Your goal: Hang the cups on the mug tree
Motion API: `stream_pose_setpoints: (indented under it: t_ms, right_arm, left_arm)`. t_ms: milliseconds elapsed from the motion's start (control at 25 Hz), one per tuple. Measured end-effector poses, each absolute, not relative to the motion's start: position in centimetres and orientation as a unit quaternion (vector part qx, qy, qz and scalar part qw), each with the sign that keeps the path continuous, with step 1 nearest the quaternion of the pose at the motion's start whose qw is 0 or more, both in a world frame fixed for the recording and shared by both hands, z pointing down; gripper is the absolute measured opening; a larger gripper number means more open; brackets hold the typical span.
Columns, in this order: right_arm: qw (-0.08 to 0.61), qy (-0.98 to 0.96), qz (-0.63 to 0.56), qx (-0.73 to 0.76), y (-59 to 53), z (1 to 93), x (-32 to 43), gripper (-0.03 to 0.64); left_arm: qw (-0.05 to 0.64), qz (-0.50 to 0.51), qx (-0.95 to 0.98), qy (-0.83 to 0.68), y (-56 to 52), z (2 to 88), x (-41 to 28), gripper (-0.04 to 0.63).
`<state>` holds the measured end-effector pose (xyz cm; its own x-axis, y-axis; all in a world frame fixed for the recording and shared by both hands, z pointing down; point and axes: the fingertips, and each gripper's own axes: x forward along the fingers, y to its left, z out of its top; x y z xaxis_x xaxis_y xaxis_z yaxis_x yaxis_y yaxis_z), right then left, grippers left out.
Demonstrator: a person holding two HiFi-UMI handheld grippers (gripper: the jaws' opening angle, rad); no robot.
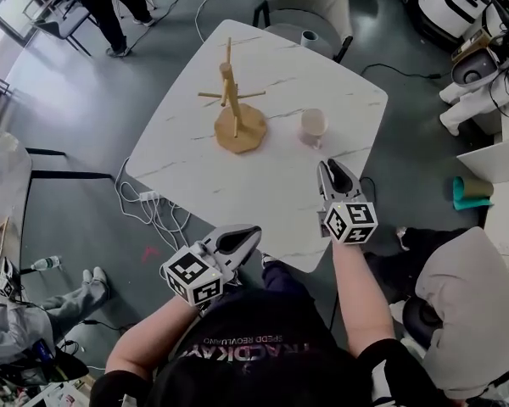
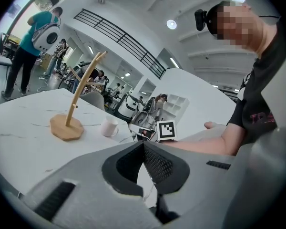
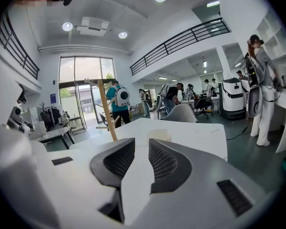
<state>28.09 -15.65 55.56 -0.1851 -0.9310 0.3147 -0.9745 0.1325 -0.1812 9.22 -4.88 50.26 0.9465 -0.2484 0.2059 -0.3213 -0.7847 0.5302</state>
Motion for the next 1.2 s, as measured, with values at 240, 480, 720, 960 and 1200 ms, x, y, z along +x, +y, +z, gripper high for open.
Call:
stream_pose_setpoints:
  t_ms: [240, 480, 720, 960, 1200]
  right_arm:
    - [0.103, -0.74, 0.178, 0.64, -18.5, 59.5, 30.0, 0.091]
    - [0.124, -0.736, 0.193, 0.637, -20.4, 62.6, 30.8, 0.097]
    - [0.129, -0.739, 0.2, 0.63, -21.7, 63.7, 30.7, 0.097]
    - [0.134, -0.74, 0.208, 0.626, -22.6, 64.8, 30.7, 0.097]
    - [0.135, -0.734, 0.212, 0.63, -23.1, 65.7, 31.0, 0.097]
  left_arm:
    - [0.301, 0.07, 0.937, -0.164, -5.6, 51.2, 9.5, -0.003]
    - [0.311, 0.077, 0.93, -0.181, -5.7, 51.9, 9.3, -0.003]
    - [0.316, 0.079, 0.925, -0.194, -6.2, 52.4, 9.4, -0.003]
    - [0.319, 0.079, 0.923, -0.201, -6.7, 52.5, 9.8, -0.003]
    - [0.324, 0.081, 0.918, -0.214, -6.9, 52.7, 9.8, -0.003]
